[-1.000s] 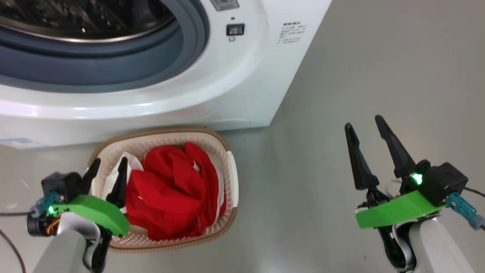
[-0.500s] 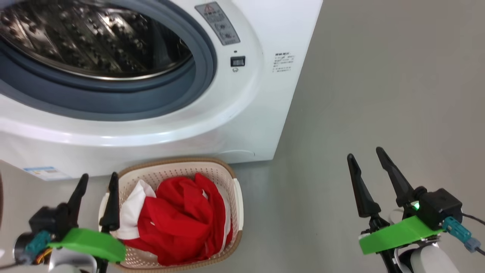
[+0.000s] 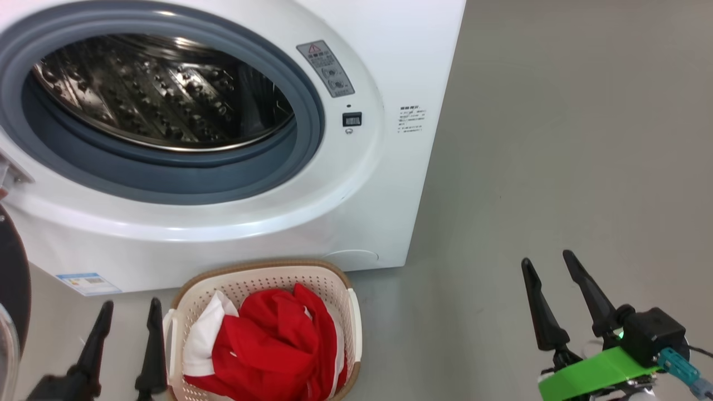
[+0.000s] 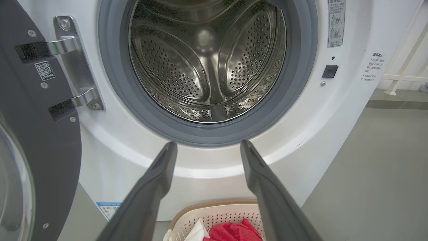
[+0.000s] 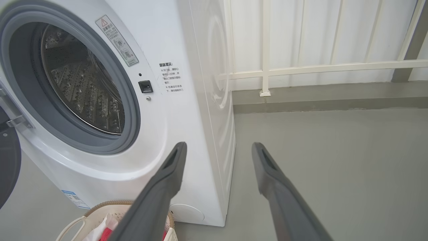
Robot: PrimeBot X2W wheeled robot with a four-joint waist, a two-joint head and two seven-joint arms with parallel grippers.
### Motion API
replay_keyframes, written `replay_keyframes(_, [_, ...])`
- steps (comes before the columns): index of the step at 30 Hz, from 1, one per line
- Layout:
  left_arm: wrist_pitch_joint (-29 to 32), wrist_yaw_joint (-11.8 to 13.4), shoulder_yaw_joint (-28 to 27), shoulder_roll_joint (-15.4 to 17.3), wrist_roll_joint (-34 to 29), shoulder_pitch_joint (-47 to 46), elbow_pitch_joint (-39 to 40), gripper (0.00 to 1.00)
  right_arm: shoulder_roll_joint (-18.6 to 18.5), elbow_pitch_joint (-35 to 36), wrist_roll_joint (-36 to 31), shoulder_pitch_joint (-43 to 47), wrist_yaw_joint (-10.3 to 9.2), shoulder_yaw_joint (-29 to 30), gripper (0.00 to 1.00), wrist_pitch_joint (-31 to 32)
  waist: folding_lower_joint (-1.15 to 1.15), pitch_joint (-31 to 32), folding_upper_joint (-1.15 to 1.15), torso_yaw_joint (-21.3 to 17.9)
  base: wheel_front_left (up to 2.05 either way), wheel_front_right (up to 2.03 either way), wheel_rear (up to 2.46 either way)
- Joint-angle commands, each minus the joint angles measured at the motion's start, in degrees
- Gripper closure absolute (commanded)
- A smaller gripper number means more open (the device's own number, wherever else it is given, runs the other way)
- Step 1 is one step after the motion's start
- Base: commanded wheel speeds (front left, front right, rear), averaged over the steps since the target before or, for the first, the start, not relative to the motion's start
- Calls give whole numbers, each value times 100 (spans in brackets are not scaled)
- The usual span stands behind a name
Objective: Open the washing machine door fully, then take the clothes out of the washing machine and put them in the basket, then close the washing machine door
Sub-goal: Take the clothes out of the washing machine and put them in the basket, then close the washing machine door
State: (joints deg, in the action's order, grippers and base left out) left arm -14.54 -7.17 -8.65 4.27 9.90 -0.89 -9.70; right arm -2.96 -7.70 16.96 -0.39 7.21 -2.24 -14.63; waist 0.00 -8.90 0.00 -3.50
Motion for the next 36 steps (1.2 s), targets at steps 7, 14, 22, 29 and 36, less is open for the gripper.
replay_keyframes(7, [-46,-31,-342,-53,-102,472,570,0,-110,169,9,272,28,-2,0,-37,0,208,0,19,0,0,0])
replay_keyframes(14, [-46,-31,-270,-103,-74,534,691,0,-98,199,8,302,28,31,0,-37,0,196,0,31,0,0,0])
replay_keyframes(22, [-46,-31,-200,-117,-62,513,739,0,-78,211,9,251,28,14,0,-37,0,159,0,15,0,0,0])
replay_keyframes(29, [-46,-32,-151,-120,-51,506,739,0,-65,206,12,227,28,8,0,-37,0,127,0,7,0,0,0])
replay_keyframes(36, [-46,-32,-124,-120,-51,489,738,0,-54,218,-1,208,28,14,0,-37,0,111,0,0,0,0,0])
